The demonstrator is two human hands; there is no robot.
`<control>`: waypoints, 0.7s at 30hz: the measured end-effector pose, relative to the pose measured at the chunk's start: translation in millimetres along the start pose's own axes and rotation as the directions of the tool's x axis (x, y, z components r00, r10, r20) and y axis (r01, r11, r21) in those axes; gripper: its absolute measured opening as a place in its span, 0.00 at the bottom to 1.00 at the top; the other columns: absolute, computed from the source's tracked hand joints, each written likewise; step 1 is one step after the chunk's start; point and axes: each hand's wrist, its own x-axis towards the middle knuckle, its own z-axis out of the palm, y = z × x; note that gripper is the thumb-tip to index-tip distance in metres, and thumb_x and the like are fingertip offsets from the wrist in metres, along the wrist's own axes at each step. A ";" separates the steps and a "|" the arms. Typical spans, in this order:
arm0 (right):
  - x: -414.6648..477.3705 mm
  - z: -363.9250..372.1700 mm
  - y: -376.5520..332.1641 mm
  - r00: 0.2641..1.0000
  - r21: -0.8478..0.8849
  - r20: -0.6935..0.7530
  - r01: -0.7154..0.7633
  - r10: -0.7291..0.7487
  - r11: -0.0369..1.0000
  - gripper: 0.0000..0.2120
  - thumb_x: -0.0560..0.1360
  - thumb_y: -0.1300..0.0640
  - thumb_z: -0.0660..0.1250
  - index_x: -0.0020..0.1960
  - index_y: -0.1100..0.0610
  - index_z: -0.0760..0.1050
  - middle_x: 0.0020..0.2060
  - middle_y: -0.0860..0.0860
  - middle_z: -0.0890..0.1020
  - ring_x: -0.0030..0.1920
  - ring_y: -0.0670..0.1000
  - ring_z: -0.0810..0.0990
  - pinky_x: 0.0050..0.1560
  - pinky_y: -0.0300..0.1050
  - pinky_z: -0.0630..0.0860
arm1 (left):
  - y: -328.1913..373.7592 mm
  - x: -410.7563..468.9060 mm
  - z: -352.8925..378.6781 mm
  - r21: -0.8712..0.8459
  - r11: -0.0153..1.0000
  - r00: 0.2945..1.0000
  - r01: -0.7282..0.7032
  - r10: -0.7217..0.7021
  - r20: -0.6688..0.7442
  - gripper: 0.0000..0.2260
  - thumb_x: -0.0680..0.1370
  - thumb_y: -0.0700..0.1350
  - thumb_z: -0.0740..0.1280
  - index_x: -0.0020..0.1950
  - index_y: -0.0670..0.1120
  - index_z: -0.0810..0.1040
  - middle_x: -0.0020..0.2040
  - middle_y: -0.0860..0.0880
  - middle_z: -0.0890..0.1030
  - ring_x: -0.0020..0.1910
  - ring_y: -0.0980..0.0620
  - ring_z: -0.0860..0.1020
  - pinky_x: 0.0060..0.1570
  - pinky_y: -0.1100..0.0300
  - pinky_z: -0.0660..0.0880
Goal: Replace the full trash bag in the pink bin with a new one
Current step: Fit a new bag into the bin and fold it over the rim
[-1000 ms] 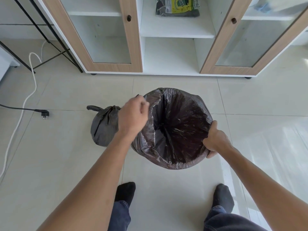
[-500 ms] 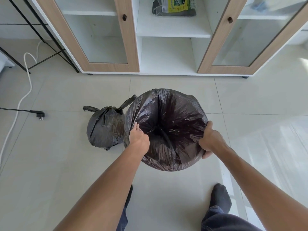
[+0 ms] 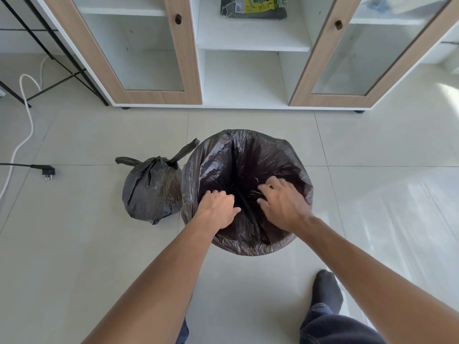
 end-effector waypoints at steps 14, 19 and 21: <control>17.2 30.1 -1.3 0.821 -0.306 0.560 0.080 0.111 0.949 0.21 0.80 0.48 0.58 0.67 0.56 0.74 0.64 0.57 0.78 0.66 0.58 0.75 0.71 0.53 0.64 | 1.0 1.4 1.5 0.123 0.992 0.982 0.010 -0.033 0.188 0.27 0.83 0.60 0.51 0.65 0.42 0.77 0.65 0.40 0.77 0.68 0.41 0.71 0.69 0.47 0.61; 37.5 38.5 6.4 0.994 -0.185 -0.036 0.098 -0.107 0.978 0.09 0.78 0.54 0.62 0.51 0.57 0.79 0.49 0.56 0.80 0.50 0.58 0.79 0.52 0.52 0.75 | 7.0 23.0 -8.3 0.080 0.997 0.980 -0.024 0.039 -0.195 0.12 0.79 0.44 0.65 0.62 0.45 0.75 0.58 0.44 0.79 0.59 0.44 0.76 0.59 0.52 0.71; 41.4 49.0 8.5 0.995 -0.203 -0.005 0.097 -0.101 0.974 0.16 0.79 0.48 0.61 0.59 0.57 0.78 0.56 0.58 0.78 0.59 0.60 0.76 0.61 0.54 0.72 | 6.6 34.4 -4.4 0.114 0.993 0.982 0.038 -0.016 -0.187 0.18 0.80 0.47 0.64 0.68 0.44 0.71 0.66 0.41 0.74 0.67 0.42 0.70 0.67 0.49 0.65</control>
